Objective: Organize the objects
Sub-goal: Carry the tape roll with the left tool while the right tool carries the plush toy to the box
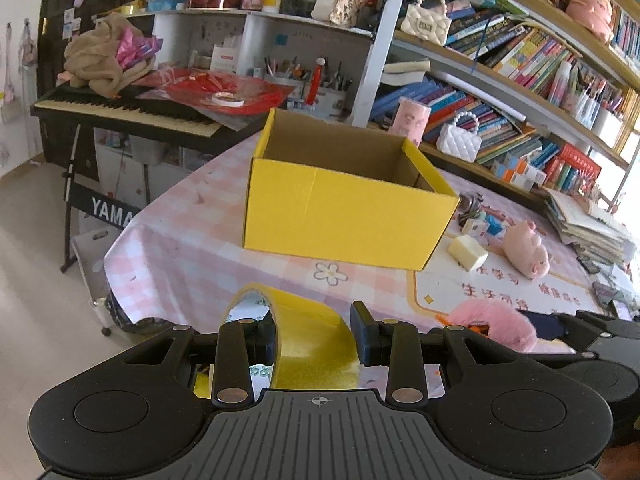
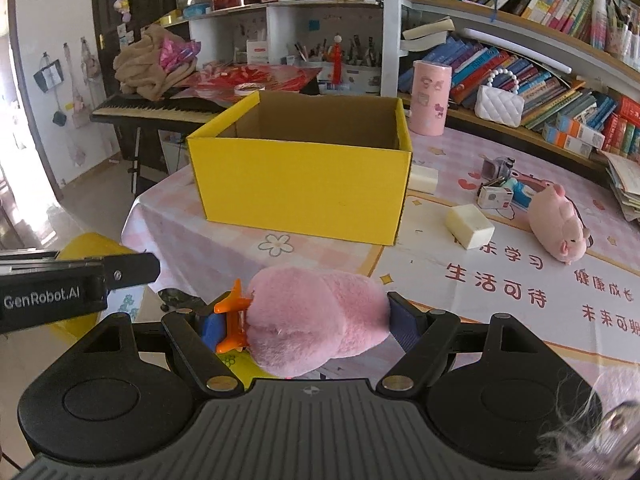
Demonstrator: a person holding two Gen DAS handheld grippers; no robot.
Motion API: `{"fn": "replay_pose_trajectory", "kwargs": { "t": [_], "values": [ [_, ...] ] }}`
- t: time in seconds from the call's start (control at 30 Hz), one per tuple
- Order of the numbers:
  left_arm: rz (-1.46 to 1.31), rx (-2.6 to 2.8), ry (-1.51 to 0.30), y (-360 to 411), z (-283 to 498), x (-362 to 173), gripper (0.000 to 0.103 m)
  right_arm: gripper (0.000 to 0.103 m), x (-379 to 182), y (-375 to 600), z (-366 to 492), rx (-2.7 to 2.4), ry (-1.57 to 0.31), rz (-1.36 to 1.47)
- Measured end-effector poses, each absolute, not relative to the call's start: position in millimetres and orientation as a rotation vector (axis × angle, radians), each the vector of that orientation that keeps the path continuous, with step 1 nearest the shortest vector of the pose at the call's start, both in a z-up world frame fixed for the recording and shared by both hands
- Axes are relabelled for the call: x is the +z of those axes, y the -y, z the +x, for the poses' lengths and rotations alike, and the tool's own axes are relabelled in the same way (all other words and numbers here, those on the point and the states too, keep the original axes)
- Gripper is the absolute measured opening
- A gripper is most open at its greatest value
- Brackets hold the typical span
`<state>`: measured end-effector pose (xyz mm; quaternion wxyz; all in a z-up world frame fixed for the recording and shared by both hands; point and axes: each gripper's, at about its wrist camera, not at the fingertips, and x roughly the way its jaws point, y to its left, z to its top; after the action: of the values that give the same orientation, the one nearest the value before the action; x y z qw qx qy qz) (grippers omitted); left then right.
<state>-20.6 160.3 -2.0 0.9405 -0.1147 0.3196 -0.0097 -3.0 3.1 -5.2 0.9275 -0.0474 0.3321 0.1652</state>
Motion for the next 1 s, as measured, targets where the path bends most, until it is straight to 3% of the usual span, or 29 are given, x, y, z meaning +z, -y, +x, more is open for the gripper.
{"fn": "replay_pose_trajectory", "kwargs": {
  "t": [0.5, 1.0],
  "values": [
    [-0.247, -0.037, -0.588, -164, 13, 19, 0.033, 0.078, 15, -8, 30, 0.342, -0.651, -0.076],
    [-0.211, -0.004, -0.477, -160, 103, 57, 0.033, 0.078, 44, -8, 131, 0.375, -0.569, -0.048]
  ]
}}
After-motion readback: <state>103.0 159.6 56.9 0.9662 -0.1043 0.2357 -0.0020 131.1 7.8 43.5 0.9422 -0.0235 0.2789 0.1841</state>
